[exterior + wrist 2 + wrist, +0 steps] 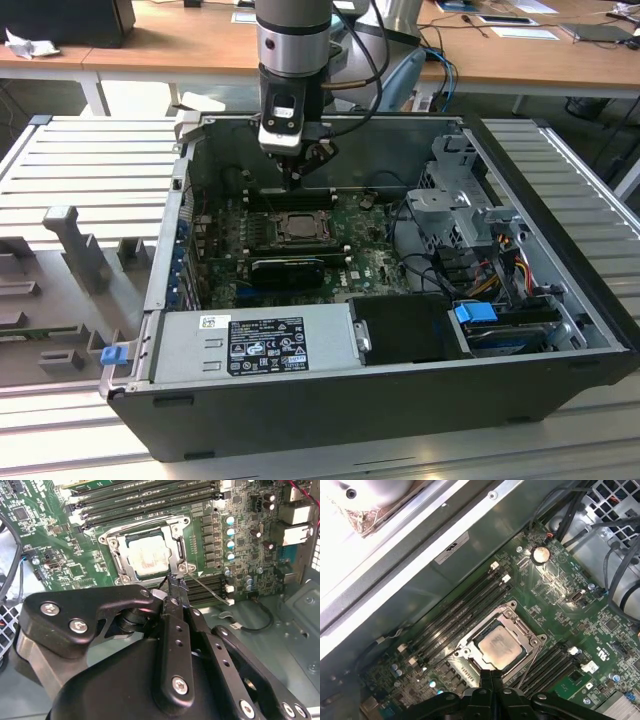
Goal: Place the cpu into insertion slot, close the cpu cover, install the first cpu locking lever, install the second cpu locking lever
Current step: 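Install the first cpu locking lever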
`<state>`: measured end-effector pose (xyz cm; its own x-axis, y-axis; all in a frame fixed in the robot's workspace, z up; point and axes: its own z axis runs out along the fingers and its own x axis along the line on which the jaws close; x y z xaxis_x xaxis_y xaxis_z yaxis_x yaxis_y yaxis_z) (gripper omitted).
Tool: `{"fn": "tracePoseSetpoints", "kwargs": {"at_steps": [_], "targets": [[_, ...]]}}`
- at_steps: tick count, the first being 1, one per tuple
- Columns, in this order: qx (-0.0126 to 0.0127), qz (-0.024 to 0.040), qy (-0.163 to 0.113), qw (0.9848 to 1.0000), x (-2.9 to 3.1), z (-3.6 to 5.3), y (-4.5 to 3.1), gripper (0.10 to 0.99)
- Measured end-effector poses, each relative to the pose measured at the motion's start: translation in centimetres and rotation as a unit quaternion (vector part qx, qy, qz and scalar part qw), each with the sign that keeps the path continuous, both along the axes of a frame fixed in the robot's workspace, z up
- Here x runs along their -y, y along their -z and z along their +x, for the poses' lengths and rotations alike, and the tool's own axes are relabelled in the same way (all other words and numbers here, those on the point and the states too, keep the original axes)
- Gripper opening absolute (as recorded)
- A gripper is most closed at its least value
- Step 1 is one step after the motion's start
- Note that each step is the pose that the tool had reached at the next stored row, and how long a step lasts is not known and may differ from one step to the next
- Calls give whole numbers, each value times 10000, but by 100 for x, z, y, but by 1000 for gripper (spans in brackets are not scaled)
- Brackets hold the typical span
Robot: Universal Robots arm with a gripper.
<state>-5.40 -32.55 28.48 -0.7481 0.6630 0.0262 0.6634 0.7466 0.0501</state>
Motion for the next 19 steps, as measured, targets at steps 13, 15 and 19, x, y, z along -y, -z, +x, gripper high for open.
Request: {"fn": "tracePoseSetpoints", "kwargs": {"at_steps": [13, 15, 19], "targets": [[1, 0, -964, 9953, 1, 0, 2, 106], [1, 0, -1162, 9932, 1, 0, 7, 106], [0, -2, -1588, 9873, 1, 0, 14, 106]]}}
